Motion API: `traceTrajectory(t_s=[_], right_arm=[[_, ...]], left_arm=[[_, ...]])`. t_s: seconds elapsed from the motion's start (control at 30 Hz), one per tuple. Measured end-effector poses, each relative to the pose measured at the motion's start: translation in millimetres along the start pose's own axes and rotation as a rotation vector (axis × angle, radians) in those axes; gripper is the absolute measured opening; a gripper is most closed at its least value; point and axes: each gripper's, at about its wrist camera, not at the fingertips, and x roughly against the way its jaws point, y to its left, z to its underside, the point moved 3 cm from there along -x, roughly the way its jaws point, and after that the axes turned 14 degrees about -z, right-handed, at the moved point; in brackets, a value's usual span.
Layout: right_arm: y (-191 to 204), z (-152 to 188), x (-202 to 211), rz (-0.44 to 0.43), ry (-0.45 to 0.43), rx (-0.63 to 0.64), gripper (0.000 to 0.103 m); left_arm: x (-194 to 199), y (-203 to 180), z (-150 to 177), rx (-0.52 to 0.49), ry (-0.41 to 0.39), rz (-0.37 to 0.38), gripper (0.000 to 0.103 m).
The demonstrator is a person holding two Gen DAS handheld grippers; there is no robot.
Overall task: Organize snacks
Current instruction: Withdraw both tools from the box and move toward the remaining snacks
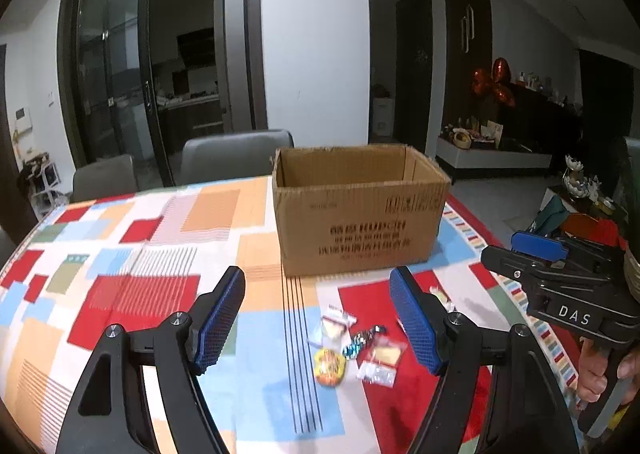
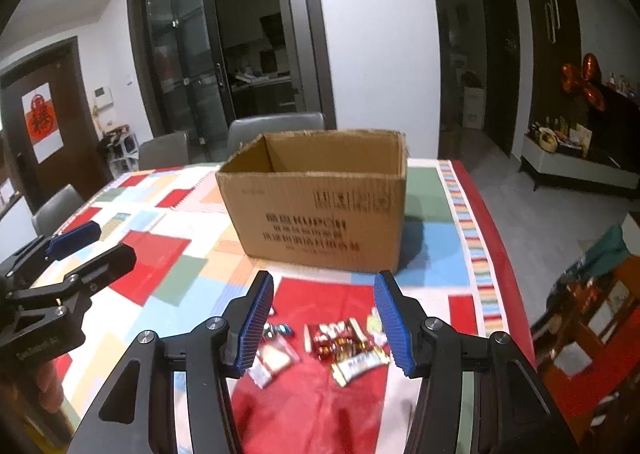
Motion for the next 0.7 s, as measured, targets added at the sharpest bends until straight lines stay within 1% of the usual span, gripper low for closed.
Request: traceTrajectory(t_s=[0.17, 0.33, 0.47, 0.7], right_arm=[[-10, 21, 1, 0.033, 0.016, -0.041, 0.054], [-18, 41, -6, 0.034, 0.060, -0.077, 0.054], [-25, 58, -15, 0.038, 0.096, -0.109, 0.054], [-35, 76, -34, 0.044, 0.149, -0.148, 0.054]], left_arm=[[-1, -2, 25, -0.002, 0.025, -0.024, 0.074], [-8, -8, 40, -0.019, 0.067, -0.019, 0.074], [-16, -10, 53, -0.013, 0.105, -0.017, 0.074], [-37, -13, 68, -0.018, 0.151, -0.006, 0.073]])
